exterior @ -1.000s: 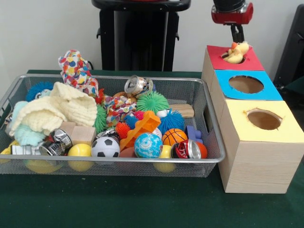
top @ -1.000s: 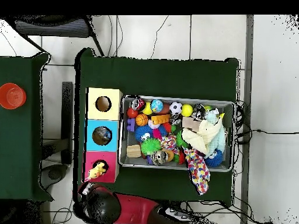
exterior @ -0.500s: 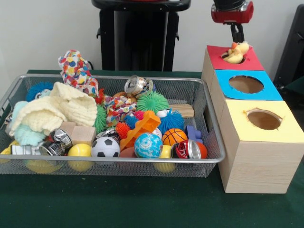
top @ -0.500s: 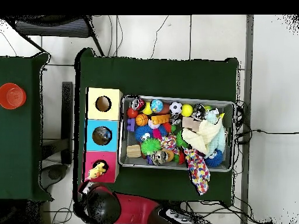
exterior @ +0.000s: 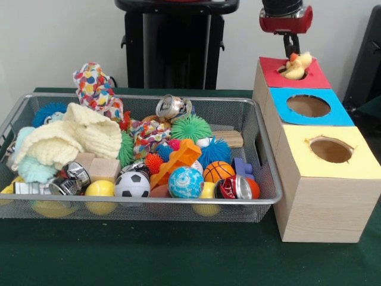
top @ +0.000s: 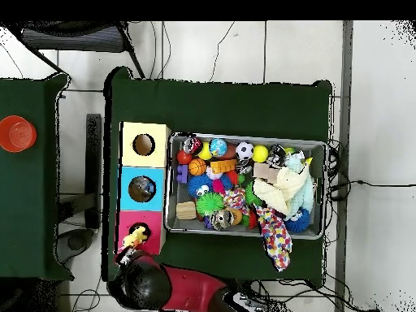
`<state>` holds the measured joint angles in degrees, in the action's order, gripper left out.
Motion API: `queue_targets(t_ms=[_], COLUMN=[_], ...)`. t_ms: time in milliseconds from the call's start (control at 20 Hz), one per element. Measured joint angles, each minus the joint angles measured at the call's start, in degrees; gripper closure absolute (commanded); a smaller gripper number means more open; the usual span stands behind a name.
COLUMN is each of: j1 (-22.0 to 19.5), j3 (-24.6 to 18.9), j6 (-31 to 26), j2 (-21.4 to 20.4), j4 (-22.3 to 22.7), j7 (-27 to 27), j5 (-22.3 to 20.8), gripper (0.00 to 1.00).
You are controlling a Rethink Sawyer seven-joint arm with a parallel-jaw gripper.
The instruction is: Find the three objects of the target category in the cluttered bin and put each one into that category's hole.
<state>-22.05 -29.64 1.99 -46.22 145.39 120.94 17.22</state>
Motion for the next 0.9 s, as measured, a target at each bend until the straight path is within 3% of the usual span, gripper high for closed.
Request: queue_targets(t_ms=[450, 900], j1=[0.2, 0.4], j3=[1.0, 1.3], j6=[-0.1, -0.4], j2=[0.5, 0.2], j4=[-1.5, -1.7], j7=[0.0, 0.0], j5=[-3.8, -4.4], gripper=[1.0, 1.0])
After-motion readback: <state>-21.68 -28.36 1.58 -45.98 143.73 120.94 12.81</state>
